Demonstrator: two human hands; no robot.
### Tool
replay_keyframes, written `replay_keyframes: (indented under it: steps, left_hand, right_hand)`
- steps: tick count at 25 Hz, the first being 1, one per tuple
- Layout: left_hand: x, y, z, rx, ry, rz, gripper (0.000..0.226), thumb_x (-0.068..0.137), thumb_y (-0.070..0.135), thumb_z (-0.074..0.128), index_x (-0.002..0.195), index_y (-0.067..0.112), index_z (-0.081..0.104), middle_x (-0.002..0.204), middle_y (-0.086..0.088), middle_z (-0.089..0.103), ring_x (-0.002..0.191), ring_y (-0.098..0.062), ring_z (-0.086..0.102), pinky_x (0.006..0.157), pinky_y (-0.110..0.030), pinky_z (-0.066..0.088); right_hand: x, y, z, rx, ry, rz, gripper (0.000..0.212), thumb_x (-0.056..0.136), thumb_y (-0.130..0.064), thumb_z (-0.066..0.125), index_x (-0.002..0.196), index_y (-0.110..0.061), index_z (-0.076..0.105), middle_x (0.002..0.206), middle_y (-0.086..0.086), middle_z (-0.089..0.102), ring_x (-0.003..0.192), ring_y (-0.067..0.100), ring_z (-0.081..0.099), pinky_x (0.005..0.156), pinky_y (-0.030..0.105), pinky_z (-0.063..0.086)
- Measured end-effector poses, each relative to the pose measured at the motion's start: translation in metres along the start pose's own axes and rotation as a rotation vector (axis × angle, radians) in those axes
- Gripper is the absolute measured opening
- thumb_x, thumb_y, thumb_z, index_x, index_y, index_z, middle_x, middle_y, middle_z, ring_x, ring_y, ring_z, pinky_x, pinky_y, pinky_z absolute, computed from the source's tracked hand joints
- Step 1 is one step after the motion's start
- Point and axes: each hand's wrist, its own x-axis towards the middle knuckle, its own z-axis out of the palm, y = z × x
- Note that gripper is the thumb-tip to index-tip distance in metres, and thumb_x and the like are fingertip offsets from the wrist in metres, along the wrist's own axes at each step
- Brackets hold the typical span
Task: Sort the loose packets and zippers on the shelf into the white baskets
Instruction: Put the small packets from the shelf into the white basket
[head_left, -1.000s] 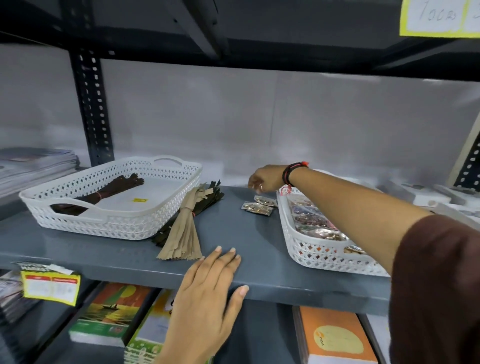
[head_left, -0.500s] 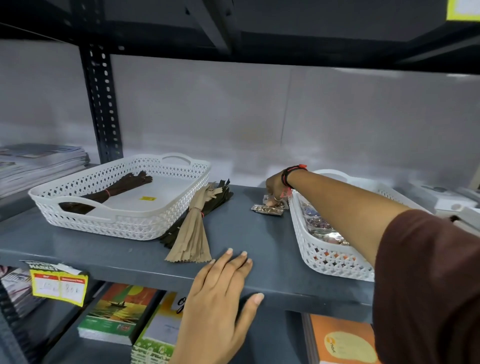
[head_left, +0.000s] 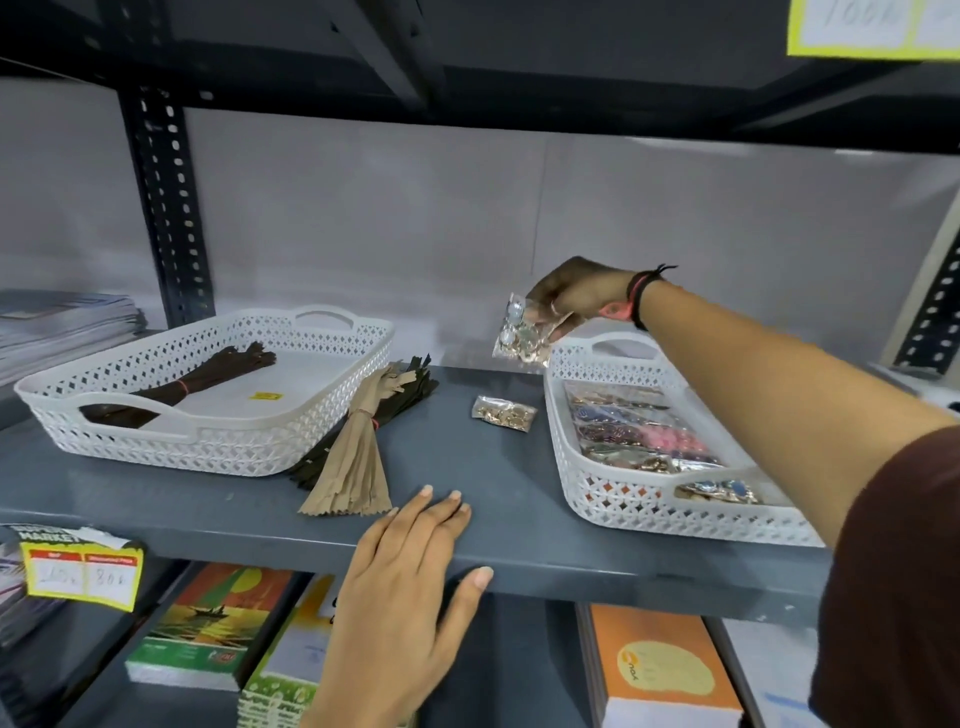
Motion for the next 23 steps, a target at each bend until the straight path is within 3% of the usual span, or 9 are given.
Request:
replay_keyframes:
  steps: [5, 9, 12, 13, 15, 17, 20, 23]
  left_hand:
    - [0.000, 0.003, 0.000, -0.010, 0.004, -0.019, 0.058, 0.100, 0.053, 0.026, 0.125, 0.018, 0.063, 0.131, 0.005, 0.061, 0.133, -0.012, 0.041, 0.112, -0.022, 0.016]
    - [-0.001, 0.006, 0.000, -0.017, 0.010, -0.027, 0.057, 0.099, 0.052, 0.028, 0.123, 0.015, 0.064, 0.129, 0.003, 0.062, 0.131, -0.013, 0.041, 0.113, -0.021, 0.014]
    - [0.000, 0.007, -0.001, -0.021, 0.008, -0.032, 0.059, 0.099, 0.053, 0.027, 0.122, 0.015, 0.065, 0.127, 0.002, 0.063, 0.130, -0.014, 0.042, 0.113, -0.020, 0.012]
    - [0.000, 0.007, -0.001, -0.021, 0.010, -0.031, 0.059, 0.099, 0.053, 0.027, 0.122, 0.015, 0.065, 0.127, 0.002, 0.063, 0.130, -0.014, 0.042, 0.113, -0.020, 0.013]
    - [-0.001, 0.007, -0.001, -0.024, 0.014, -0.028, 0.057, 0.099, 0.052, 0.028, 0.122, 0.015, 0.065, 0.127, 0.002, 0.063, 0.130, -0.014, 0.043, 0.112, -0.021, 0.015]
    - [-0.001, 0.007, -0.001, -0.025, 0.012, -0.027, 0.056, 0.099, 0.052, 0.029, 0.122, 0.015, 0.065, 0.128, 0.003, 0.063, 0.130, -0.014, 0.043, 0.112, -0.022, 0.017]
    - [-0.001, 0.006, 0.000, -0.028, 0.006, -0.030, 0.056, 0.099, 0.052, 0.029, 0.124, 0.016, 0.064, 0.130, 0.003, 0.062, 0.131, -0.014, 0.043, 0.112, -0.022, 0.017]
    - [-0.001, 0.006, 0.000, -0.031, 0.005, -0.031, 0.057, 0.100, 0.053, 0.028, 0.124, 0.016, 0.064, 0.130, 0.003, 0.062, 0.131, -0.014, 0.044, 0.112, -0.022, 0.018]
  right_hand:
    - [-0.051, 0.015, -0.041, -0.077, -0.010, 0.010, 0.028, 0.088, -0.001, 0.060, 0.115, -0.011, 0.061, 0.090, -0.003, 0.064, 0.083, 0.010, 0.062, 0.069, 0.022, 0.055]
    - [-0.068, 0.042, -0.042, -0.183, -0.052, 0.045, 0.020, 0.085, 0.006, 0.062, 0.090, -0.013, 0.067, 0.084, 0.004, 0.071, 0.066, 0.013, 0.062, 0.054, 0.021, 0.054]
    - [-0.070, 0.057, -0.029, -0.396, -0.203, -0.013, 0.011, 0.076, -0.010, 0.076, 0.084, -0.017, 0.076, 0.064, -0.010, 0.075, 0.079, 0.019, 0.073, 0.082, 0.032, 0.057]
    - [-0.070, 0.059, -0.023, -0.427, -0.241, -0.019, 0.011, 0.075, -0.012, 0.078, 0.084, -0.020, 0.077, 0.061, -0.014, 0.074, 0.081, 0.017, 0.073, 0.086, 0.030, 0.055]
    - [-0.067, 0.060, -0.014, -0.438, -0.307, -0.006, 0.016, 0.075, -0.011, 0.077, 0.090, -0.016, 0.077, 0.061, -0.017, 0.073, 0.066, 0.003, 0.069, 0.079, 0.020, 0.052]
    - [-0.063, 0.062, -0.007, -0.463, -0.327, 0.007, 0.022, 0.076, -0.008, 0.076, 0.098, -0.010, 0.075, 0.071, -0.006, 0.075, 0.065, 0.002, 0.065, 0.079, 0.020, 0.052]
    - [-0.057, 0.068, 0.001, -0.481, -0.335, 0.023, 0.020, 0.074, -0.010, 0.078, 0.093, -0.016, 0.074, 0.099, 0.021, 0.073, 0.081, 0.017, 0.062, 0.085, 0.031, 0.051]
    - [-0.053, 0.072, 0.005, -0.446, -0.340, 0.068, 0.025, 0.073, -0.009, 0.079, 0.097, -0.013, 0.072, 0.100, 0.018, 0.072, 0.085, 0.019, 0.063, 0.091, 0.037, 0.052]
